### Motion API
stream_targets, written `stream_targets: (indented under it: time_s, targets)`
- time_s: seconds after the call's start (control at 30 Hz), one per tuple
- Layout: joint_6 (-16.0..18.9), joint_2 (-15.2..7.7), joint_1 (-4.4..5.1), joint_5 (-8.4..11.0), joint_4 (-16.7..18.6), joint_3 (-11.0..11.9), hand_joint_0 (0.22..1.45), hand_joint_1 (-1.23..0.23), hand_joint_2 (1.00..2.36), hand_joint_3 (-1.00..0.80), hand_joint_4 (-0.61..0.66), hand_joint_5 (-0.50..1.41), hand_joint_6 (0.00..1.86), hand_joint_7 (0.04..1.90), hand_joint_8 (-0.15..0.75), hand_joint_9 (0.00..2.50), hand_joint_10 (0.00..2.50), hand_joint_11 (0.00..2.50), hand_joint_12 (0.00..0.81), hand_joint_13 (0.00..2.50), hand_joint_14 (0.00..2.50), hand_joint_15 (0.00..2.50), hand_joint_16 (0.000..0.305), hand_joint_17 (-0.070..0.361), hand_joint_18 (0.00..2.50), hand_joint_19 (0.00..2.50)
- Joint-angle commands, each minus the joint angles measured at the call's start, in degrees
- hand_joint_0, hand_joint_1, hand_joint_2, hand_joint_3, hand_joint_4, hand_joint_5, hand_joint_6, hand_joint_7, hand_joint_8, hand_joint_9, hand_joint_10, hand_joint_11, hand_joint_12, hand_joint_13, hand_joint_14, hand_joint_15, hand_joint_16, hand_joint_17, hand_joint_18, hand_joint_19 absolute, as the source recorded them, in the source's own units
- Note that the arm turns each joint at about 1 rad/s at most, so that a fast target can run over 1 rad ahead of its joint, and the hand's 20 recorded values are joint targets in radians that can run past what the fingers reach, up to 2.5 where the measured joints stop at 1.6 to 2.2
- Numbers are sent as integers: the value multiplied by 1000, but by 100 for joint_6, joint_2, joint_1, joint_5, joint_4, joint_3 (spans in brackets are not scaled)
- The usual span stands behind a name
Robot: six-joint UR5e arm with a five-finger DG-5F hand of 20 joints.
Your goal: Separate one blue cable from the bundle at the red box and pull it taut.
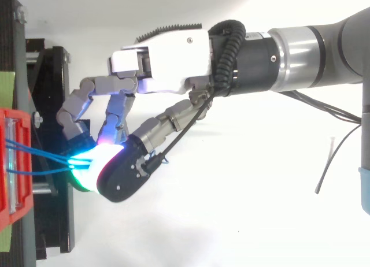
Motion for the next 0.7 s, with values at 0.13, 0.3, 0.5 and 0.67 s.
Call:
stream_targets:
  time_s: [0.13,0.3,0.5,0.67]
  targets:
    - [1,0,-3,-6,-6,0,666,-792,1013,-346,11,-179,884,1158,294,1074,26,1008,373,972,29,773,51,115,821,883]
    - [1,0,-3,-6,-24,-8,740,-877,1009,-402,-55,-182,909,1172,287,1063,25,1017,359,976,29,759,51,116,827,835]
    - [-7,0,-3,-6,-33,-8,726,-888,1000,-500,-25,-177,912,1117,283,1098,27,1025,351,987,31,765,51,114,835,814]
    - [-7,0,-3,-6,-42,-8,630,-876,1000,-500,35,-158,901,1117,290,1168,26,1022,352,1011,31,776,50,112,842,839]
